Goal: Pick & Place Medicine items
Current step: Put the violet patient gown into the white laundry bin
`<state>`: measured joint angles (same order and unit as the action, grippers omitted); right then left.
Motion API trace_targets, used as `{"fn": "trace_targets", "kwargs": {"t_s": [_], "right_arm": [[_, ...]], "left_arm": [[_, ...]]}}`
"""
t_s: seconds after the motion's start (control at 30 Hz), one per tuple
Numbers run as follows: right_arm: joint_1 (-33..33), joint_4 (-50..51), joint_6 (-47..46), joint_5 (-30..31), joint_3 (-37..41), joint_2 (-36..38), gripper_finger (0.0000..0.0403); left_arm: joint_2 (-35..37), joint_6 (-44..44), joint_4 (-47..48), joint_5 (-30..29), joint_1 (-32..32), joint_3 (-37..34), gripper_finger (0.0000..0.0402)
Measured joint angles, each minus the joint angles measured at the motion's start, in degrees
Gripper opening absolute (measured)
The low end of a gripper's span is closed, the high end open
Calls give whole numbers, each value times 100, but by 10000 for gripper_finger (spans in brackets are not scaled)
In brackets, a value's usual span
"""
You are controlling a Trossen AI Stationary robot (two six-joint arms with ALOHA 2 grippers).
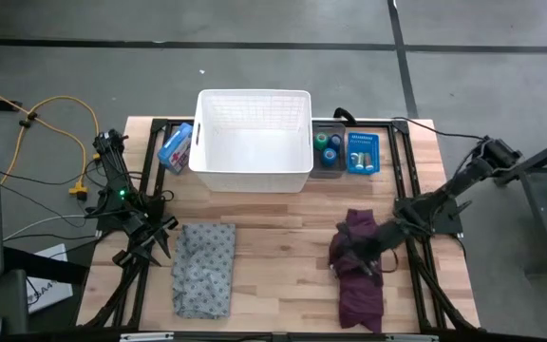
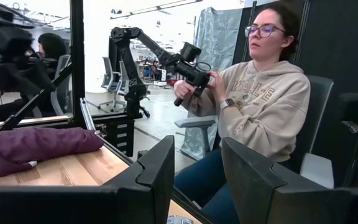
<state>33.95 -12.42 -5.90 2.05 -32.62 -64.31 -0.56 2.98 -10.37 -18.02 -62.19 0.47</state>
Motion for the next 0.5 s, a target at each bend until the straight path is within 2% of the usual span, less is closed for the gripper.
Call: {"fn": "trace_targets", "kwargs": {"t_s": [0.2, 0.5], "right_arm": [[696, 81, 620, 716, -185, 0, 153], [1705, 1228, 887, 1821, -693, 2, 153]], "left_arm": [[0, 0, 0, -1, -2, 0, 127], [0, 0, 0, 2, 0, 0, 127]]}}
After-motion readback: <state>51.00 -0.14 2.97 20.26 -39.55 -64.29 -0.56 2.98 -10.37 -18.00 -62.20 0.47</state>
